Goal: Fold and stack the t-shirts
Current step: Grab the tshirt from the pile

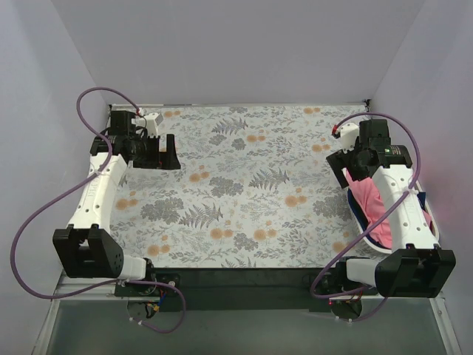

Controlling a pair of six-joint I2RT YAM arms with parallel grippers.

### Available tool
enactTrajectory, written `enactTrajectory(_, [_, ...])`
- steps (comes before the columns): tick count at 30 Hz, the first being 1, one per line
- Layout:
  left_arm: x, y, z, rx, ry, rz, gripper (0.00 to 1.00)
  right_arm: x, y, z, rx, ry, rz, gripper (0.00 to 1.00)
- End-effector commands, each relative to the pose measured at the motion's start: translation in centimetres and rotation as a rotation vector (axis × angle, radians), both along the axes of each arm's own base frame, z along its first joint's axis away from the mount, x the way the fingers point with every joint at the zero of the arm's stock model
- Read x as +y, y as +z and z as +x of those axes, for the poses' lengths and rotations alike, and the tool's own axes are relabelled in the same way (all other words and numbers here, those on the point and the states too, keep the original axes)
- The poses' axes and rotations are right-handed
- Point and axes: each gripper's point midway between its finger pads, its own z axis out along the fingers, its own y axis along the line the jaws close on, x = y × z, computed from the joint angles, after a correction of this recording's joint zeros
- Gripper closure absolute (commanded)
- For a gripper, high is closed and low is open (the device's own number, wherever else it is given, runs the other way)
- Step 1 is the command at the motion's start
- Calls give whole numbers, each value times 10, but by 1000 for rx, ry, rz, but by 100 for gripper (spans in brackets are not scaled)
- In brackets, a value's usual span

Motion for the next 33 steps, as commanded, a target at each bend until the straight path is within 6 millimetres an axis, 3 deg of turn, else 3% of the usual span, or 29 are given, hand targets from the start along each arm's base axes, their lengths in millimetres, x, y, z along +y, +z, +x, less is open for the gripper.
enactTrajectory(1, [-7,20,4,-49,-40,40,2,-16,24,4,-77,-47,-69,2])
enactTrajectory(4, [-11,23,8,-28,-61,36,2,-21,32,7,-98,-76,-78,2])
enactTrajectory(15, [-27,27,18,-12,-103,67,2,-78,38,14,-58,-237,-3,2])
enactTrajectory(26, [-39,22,19,1,-120,51,2,-112,5,14,40,-297,31,2])
enactTrajectory(33, [-41,21,19,-4,-130,53,2,-113,-11,21,84,-298,78,6])
